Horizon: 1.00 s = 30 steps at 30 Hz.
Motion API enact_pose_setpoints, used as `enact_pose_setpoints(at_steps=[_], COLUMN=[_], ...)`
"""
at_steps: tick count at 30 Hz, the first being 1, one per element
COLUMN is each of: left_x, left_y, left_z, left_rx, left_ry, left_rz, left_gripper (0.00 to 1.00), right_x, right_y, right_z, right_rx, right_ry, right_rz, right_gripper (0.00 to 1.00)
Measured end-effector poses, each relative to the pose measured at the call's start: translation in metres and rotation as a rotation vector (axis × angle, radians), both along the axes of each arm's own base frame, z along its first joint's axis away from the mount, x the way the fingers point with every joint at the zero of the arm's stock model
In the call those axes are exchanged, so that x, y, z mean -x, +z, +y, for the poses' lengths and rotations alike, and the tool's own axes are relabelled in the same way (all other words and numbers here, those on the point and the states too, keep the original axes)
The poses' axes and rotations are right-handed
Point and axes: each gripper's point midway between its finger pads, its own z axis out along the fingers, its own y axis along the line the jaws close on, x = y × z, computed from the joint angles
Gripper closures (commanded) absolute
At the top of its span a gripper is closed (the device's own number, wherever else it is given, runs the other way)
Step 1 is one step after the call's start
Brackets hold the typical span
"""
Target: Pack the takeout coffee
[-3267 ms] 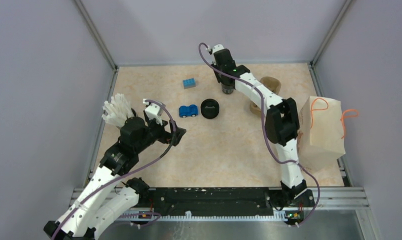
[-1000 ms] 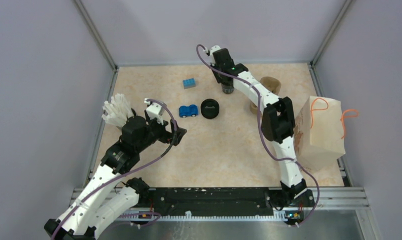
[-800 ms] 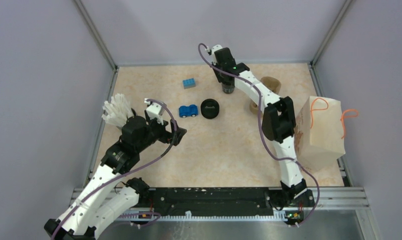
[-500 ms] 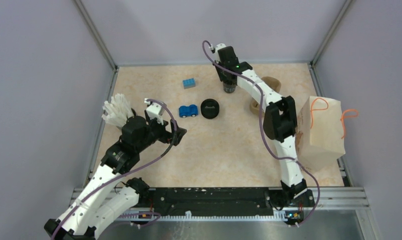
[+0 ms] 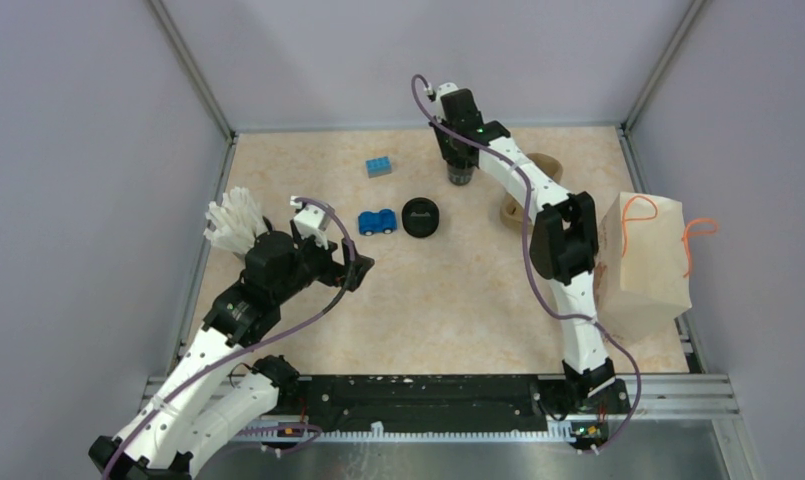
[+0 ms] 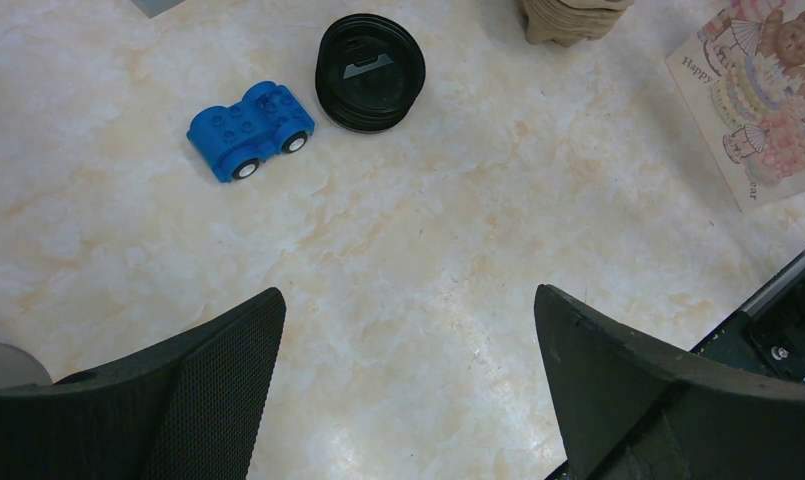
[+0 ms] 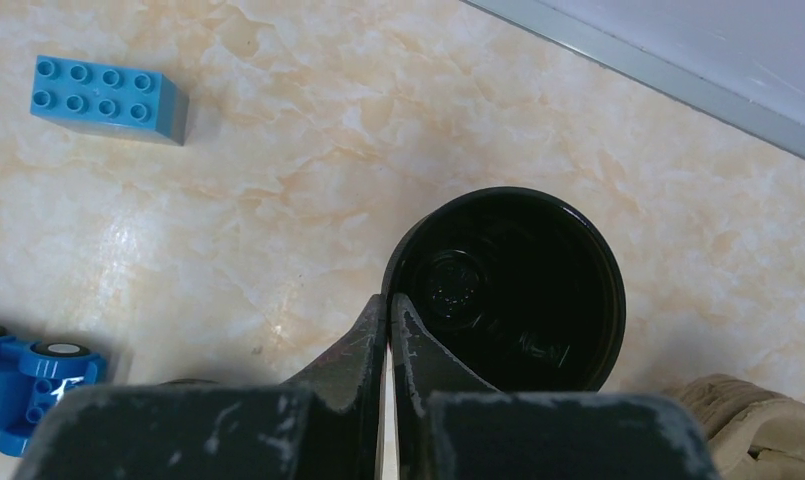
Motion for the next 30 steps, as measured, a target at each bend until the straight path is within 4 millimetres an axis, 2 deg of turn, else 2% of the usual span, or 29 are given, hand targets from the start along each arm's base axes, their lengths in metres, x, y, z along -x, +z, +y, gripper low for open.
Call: enact_pose_setpoints(at_steps=[9,12,23,28,30], left_x=[-0.0002,-0.0001,0.0002,0.0002,0.0002], left_y=[-0.0005,-0.0005,-0.0005,-0.0005,-0.0005], left_z=[-0.0002,-0.0002,-0.0006,-0.0006,-0.0006], left_rx=[-0.001,-0.001,0.000,0.000,0.000], left_ry=[0.000,0.000,-0.003,-0.003,-0.003], left_rz=[0.002,0.002,0.002,0.002,0.002], left_gripper=[0.01,0.01,0.01,0.01,0.01], right_x=[0.0010,0.0010,0.0005,0.0007,0.0007], right_y=[-0.0001,-0.0001,0.0000,-0.0003,-0.0003], right_z=[0.0024,0.0024,0.0010,0.0007,0.0007], right_rx=[-0.011,-0.011,-0.004,-0.003,-0.003], right_ry=[0.008,0.008,0.004,0.003,0.003], right_rz=[0.005,0.005,0.002,0.004,0.003], right_gripper=[1.00,0.92,0.85,0.86,0.89])
